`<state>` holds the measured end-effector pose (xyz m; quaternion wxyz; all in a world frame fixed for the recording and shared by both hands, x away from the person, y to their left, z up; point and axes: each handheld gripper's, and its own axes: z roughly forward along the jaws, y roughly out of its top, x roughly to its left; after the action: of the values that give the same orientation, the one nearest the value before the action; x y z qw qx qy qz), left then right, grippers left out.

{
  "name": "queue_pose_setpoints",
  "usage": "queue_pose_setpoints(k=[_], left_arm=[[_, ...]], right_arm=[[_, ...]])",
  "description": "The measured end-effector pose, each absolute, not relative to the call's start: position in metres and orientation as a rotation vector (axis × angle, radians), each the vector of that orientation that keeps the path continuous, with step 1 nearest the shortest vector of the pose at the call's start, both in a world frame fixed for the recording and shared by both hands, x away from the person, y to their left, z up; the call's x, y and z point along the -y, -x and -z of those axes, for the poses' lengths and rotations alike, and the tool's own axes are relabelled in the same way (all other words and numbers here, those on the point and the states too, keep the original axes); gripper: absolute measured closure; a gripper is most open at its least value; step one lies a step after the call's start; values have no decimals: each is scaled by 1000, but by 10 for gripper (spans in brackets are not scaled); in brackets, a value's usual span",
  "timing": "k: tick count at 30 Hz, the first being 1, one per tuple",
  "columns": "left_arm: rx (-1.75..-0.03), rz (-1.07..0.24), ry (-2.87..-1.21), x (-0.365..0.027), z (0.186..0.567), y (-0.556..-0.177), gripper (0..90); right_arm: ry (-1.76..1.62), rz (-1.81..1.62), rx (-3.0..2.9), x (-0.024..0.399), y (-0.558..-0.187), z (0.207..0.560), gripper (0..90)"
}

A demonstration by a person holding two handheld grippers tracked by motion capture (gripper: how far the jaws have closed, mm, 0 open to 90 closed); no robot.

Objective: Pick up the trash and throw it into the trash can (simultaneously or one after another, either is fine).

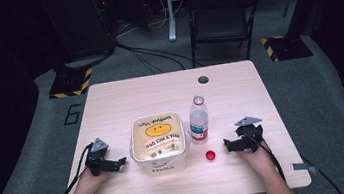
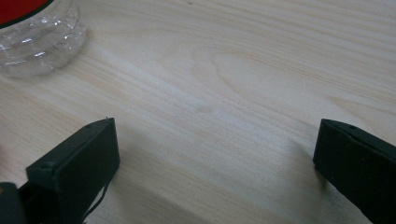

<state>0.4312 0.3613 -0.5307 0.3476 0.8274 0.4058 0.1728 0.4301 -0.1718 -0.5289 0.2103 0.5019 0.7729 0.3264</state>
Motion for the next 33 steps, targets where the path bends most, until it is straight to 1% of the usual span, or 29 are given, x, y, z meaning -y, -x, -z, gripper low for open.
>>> queue_pose_setpoints(k=[2, 7, 11, 19, 26, 33], left_arm=[[-1052, -449, -2146, -361, 531, -431, 0], [-1052, -448, -2146, -361, 531, -431, 0], [-1052, -448, -2146, -361, 531, -431, 0], [-1052, -448, -2146, -361, 531, -431, 0], [-1052, -448, -2146, -361, 531, -431, 0], [-1047, -445, -2146, -361, 531, -431, 0]], right_arm=[[-1395, -905, -2144, 171, -430, 529, 1], [-1388, -906, -2164, 170, -426, 524, 136], [-1394, -896, -2183, 170, -425, 522, 153], [-1385, -880, -2216, 172, -423, 518, 248], [-1378, -878, -2233, 172, -423, 517, 286], [-1357, -892, -2274, 167, -421, 507, 289]])
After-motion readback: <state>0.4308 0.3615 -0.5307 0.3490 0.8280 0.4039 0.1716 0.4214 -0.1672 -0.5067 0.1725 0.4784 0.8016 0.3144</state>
